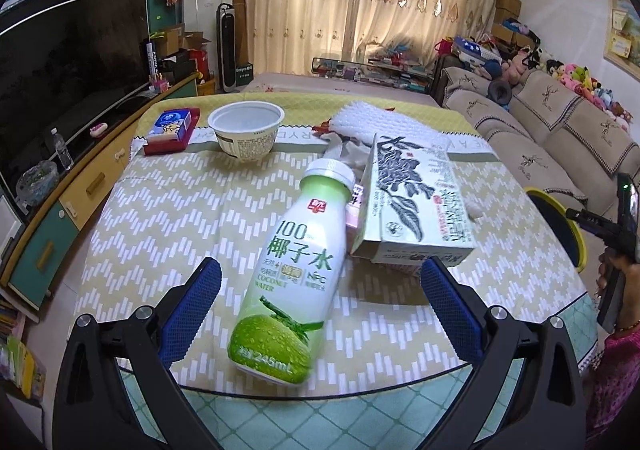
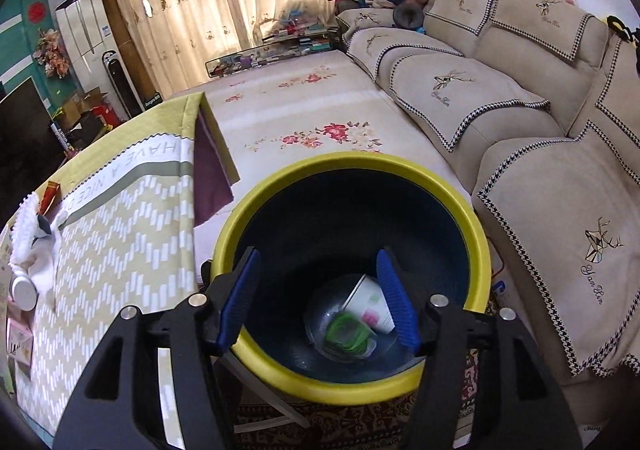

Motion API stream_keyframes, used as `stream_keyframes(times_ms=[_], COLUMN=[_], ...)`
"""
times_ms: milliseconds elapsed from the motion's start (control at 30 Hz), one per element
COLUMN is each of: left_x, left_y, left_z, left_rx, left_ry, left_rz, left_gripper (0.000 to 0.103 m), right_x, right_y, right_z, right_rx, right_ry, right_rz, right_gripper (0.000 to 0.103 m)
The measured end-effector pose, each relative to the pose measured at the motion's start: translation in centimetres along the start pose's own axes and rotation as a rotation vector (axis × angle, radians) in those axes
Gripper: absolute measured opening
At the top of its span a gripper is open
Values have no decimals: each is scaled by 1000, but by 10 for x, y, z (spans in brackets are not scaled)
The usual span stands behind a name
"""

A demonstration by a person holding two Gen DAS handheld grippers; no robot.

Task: Collect trash
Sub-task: 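Grasp the green-labelled coconut water bottle with the left gripper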

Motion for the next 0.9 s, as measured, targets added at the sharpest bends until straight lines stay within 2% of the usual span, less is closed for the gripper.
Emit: stream_keyframes(times_ms=[167, 433, 900], left_x=[2, 1, -7], left_y=[-23, -52, -66], left_z=[-7, -3, 7], left_rx=[3, -39, -54], left_ry=[-30, -108, -179], left_rz=[-27, -80, -124], left_gripper=[98, 95, 54], right_x=[0, -5, -9], right_y=[-2, -7, -12], right_z=[-8, -14, -24], right_rx=[13, 19, 36], right_ry=[9, 22, 40], right_rz=[-9, -32, -50], right_gripper=[58, 58, 58])
Point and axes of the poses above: each gripper's, at about its wrist camera, not at the fingertips, and y roughly against the way its jaws point, z to its right, x to its top, the point moved 9 cm from there along -y, roughly the way its jaws point, and after that the axes turned 13 degrees about x, right-handed, at the moved point
